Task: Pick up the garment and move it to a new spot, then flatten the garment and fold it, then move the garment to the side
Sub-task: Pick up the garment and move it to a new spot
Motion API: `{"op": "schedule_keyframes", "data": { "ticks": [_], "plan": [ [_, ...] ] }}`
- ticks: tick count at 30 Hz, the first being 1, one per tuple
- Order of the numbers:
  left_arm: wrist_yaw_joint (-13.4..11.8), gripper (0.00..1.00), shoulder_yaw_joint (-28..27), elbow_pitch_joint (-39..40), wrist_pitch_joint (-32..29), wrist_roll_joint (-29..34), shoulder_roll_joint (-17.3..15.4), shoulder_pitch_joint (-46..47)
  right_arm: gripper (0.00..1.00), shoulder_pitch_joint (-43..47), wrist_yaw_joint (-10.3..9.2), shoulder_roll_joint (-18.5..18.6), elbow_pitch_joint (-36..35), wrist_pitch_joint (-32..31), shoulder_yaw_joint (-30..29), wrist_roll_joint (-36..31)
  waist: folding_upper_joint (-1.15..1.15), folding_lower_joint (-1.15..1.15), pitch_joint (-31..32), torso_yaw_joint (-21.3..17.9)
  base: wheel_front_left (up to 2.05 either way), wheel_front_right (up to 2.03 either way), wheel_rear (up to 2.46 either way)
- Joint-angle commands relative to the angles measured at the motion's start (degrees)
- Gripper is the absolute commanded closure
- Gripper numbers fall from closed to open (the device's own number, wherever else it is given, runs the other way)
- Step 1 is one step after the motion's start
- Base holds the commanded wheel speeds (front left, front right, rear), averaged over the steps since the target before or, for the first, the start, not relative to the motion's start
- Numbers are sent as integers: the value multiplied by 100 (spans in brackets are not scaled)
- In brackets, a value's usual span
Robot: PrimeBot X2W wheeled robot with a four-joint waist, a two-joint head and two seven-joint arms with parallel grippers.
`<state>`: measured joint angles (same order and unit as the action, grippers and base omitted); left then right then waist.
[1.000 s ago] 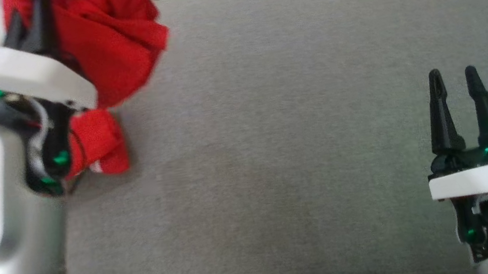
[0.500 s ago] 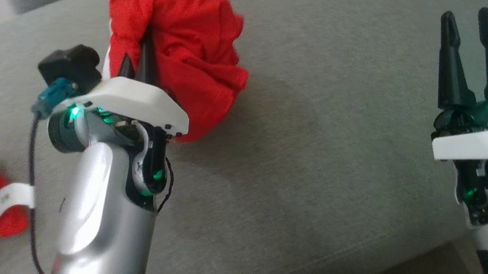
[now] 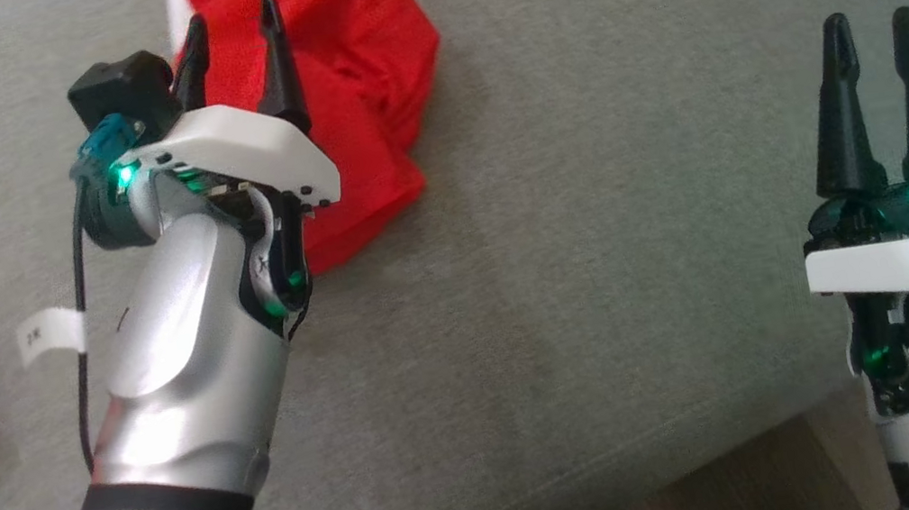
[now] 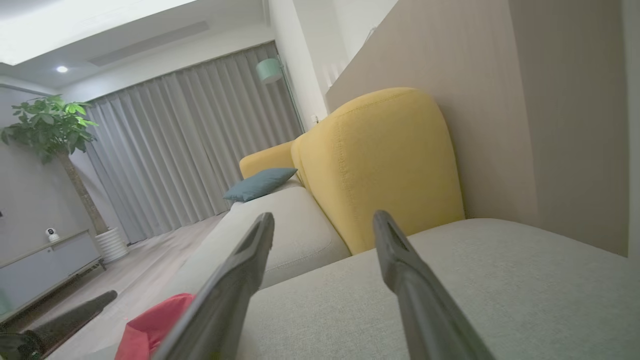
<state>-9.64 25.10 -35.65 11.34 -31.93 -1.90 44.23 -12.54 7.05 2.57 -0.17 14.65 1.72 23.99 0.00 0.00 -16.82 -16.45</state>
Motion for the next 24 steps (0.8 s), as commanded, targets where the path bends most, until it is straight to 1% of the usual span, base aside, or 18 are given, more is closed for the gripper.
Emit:
{"op": "schedule_keyframes", "data": {
  "ticks": [1,4,8,12,15,17,19,21,24],
  "plan": [
    [35,0,-145,162,77,0,-107,247,0,-61,44,31,-154,35,116,-50,0,0,216,320,0,0,0],
    [108,0,-146,188,211,63,-200,172,0,-1,44,31,-64,35,102,-154,0,0,399,719,0,0,0],
    [207,0,-102,451,320,297,-540,-206,0,128,44,31,75,35,111,-349,0,0,685,1280,0,0,0],
    [290,0,-100,989,357,485,-881,-1016,0,318,44,31,188,35,89,-546,0,0,969,1724,0,0,0],
    [293,0,-86,1651,362,753,-1061,-1761,0,479,44,31,243,35,48,-658,0,0,1143,1985,0,0,0],
    [234,0,-151,2094,363,878,-1063,-2270,0,596,44,31,282,35,30,-735,0,0,1248,2125,0,0,0],
    [134,0,-246,2493,364,1029,-990,-2717,0,705,44,31,323,35,19,-801,0,0,1332,2226,0,0,0],
    [26,0,-364,2792,364,1148,-835,-3109,0,805,44,31,362,35,2,-828,0,0,1416,2288,0,0,0],
    [-16,0,-528,3067,364,1342,-642,-3492,0,906,44,31,454,35,-12,-692,0,0,1494,2330,0,0,0]
  ]
}}
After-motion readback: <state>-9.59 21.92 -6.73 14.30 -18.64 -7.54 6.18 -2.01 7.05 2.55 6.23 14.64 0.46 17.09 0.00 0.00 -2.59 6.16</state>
